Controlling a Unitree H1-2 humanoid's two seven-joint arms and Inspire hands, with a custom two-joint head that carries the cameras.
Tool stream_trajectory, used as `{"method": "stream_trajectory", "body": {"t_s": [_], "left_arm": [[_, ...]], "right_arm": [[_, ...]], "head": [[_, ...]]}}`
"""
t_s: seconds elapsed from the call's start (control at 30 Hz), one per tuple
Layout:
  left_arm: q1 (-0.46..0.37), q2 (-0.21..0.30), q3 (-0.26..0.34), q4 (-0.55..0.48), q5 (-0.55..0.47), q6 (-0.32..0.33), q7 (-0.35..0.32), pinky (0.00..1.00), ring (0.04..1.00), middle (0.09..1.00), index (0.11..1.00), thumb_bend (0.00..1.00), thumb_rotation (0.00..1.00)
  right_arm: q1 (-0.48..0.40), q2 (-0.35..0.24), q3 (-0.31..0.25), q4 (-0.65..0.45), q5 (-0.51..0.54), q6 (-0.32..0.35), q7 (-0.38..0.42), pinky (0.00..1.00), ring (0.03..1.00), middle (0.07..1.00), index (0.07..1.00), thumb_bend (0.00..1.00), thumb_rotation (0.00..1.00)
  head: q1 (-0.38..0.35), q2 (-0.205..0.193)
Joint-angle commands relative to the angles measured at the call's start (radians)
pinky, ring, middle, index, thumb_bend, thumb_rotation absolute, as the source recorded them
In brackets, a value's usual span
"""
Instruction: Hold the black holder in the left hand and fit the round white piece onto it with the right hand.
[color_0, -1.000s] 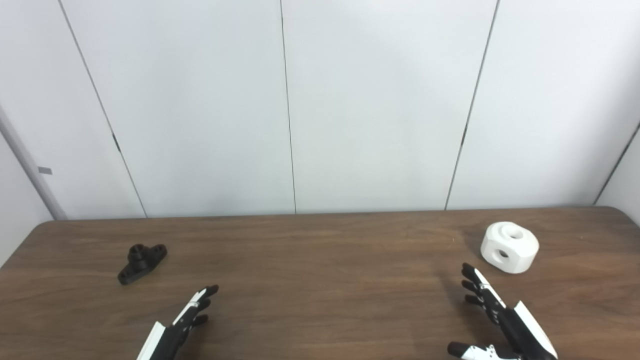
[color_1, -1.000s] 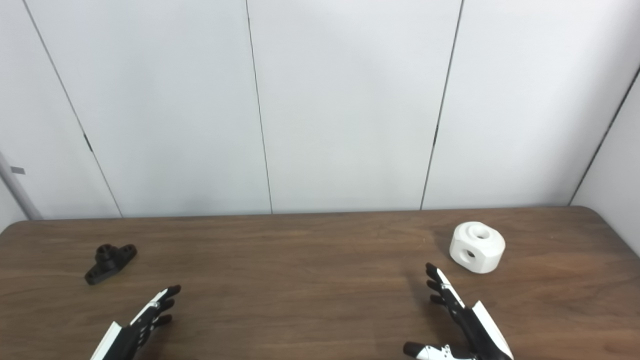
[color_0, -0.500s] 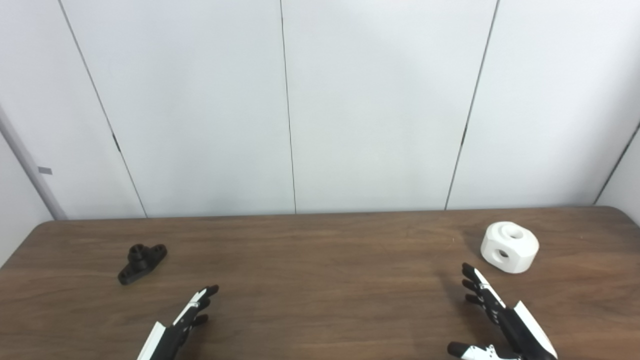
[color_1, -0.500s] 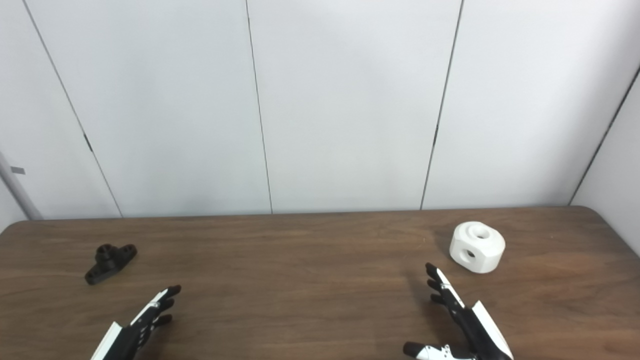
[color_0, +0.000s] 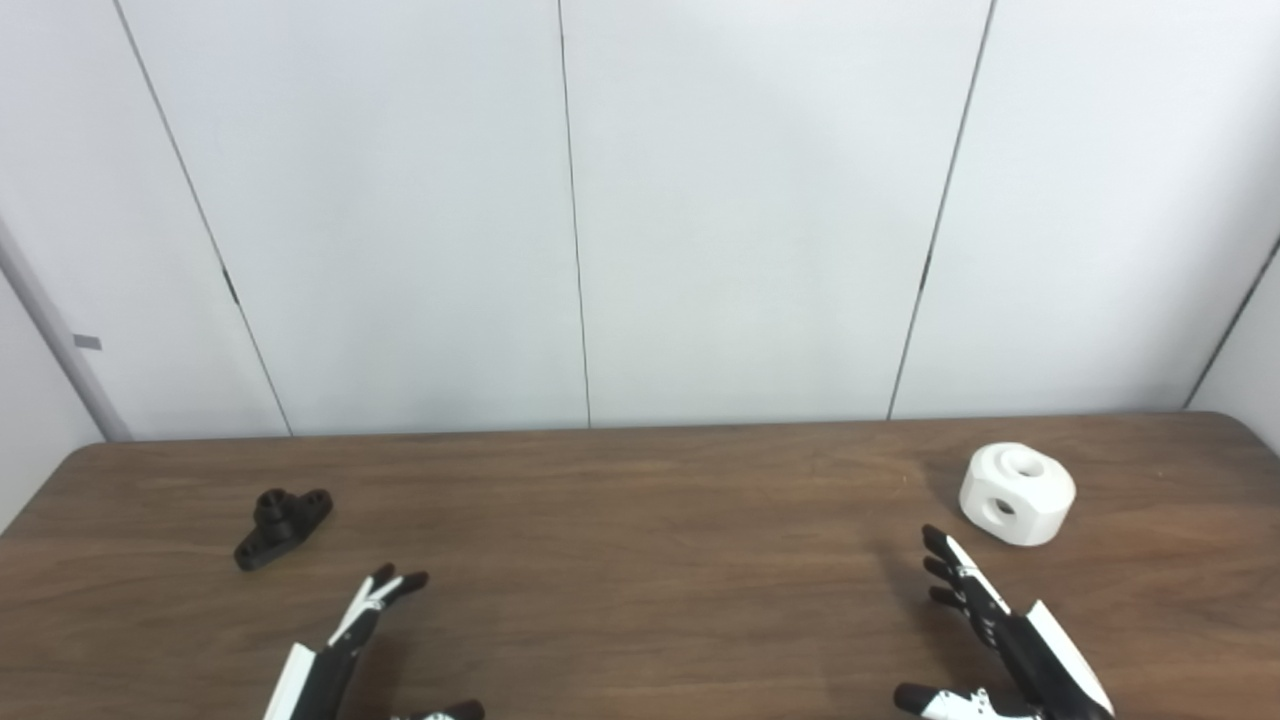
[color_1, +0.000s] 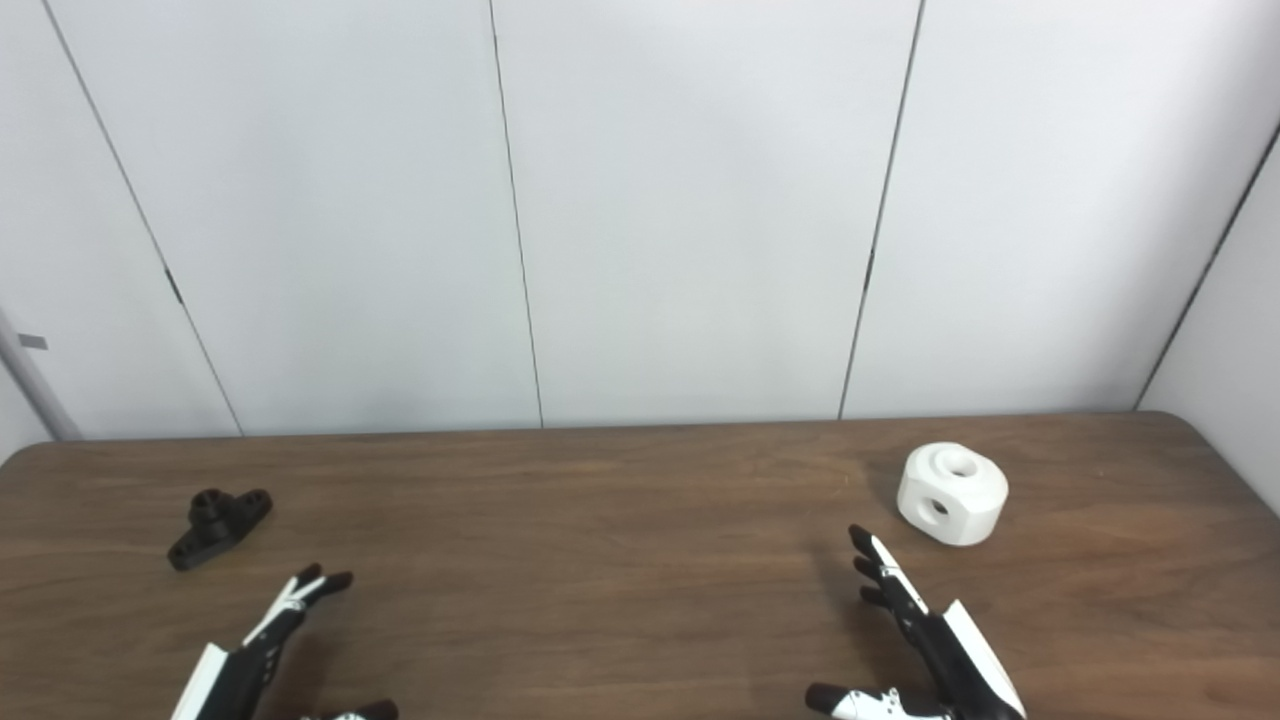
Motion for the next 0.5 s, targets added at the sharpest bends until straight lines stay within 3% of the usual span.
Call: {"method": "stream_trajectory", "body": {"t_s": [0.0,0.3,0.47], "left_arm": [[-0.02,-0.002,0.021,-0.063,0.03,0.002,0.045,1.0,1.0,1.0,0.858,0.88,0.17],[-0.08,0.007,0.095,-0.094,0.129,0.04,0.119,1.0,1.0,1.0,0.796,0.86,0.21],[-0.136,0.03,0.152,-0.129,0.177,0.123,0.139,0.99,1.0,1.0,0.774,0.89,0.21]], "right_arm": [[0.025,0.003,0.005,0.053,0.004,-0.042,-0.003,0.89,0.948,0.98,0.982,0.93,0.54],[0.02,-0.007,-0.002,0.068,0.021,-0.061,-0.001,0.88,0.945,0.975,0.976,0.93,0.54],[0.021,-0.016,-0.008,0.072,0.012,-0.062,-0.005,0.87,0.937,0.966,0.967,0.95,0.57]], "head": [[0.015,-0.002],[0.091,-0.019],[0.137,-0.026]]}}
